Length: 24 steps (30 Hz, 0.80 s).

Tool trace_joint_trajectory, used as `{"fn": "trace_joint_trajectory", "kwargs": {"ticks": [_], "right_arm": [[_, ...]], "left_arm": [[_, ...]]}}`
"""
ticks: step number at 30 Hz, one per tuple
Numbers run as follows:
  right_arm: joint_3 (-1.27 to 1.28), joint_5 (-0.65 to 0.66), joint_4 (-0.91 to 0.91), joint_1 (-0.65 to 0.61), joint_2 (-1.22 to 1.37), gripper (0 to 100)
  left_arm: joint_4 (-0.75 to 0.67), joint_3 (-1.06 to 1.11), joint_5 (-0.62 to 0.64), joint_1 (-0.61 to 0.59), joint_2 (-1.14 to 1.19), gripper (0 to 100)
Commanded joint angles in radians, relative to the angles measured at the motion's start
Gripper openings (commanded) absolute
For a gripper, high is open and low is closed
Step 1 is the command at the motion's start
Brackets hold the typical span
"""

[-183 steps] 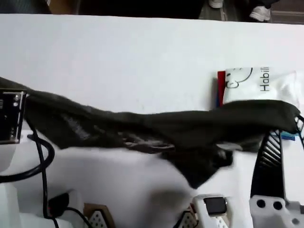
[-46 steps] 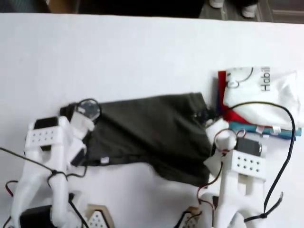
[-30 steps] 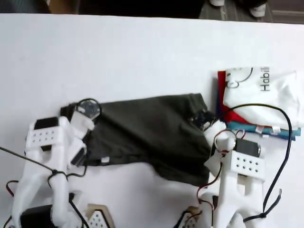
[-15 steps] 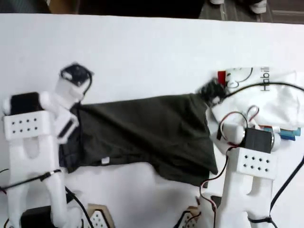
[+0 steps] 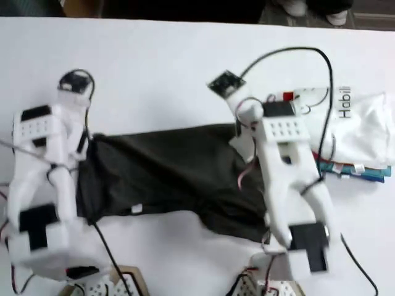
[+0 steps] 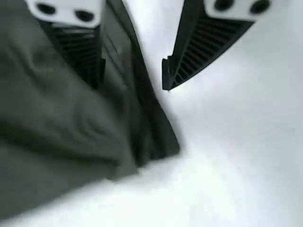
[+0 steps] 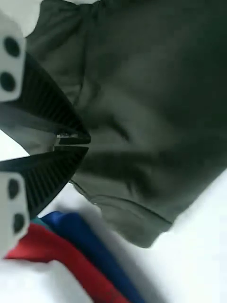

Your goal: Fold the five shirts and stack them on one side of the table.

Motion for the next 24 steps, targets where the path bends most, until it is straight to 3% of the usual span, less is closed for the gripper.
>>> {"fn": "trace_joint_trajectory", "kwargs": {"ticks": [1, 9, 14, 24], "right_arm": [[-0.133, -0.006, 0.007, -0.008, 0.120, 2.0], [-0.195, -0.005, -0.047, -0.004, 0.337, 2.0], [-0.198, -0.005, -0.077, -0.010, 0.397, 2.0], [-0.199, -0.002, -0.108, 0.102, 0.438, 2.0]], "left_arm": [[-0.017, -0.205, 0.048, -0.009, 0.166, 22], [0.100, -0.527, 0.158, -0.002, 0.479, 21], [0.232, -0.710, 0.158, -0.003, 0.572, 2], [0.450, -0.954, 0.150, -0.035, 0.646, 4]]}}
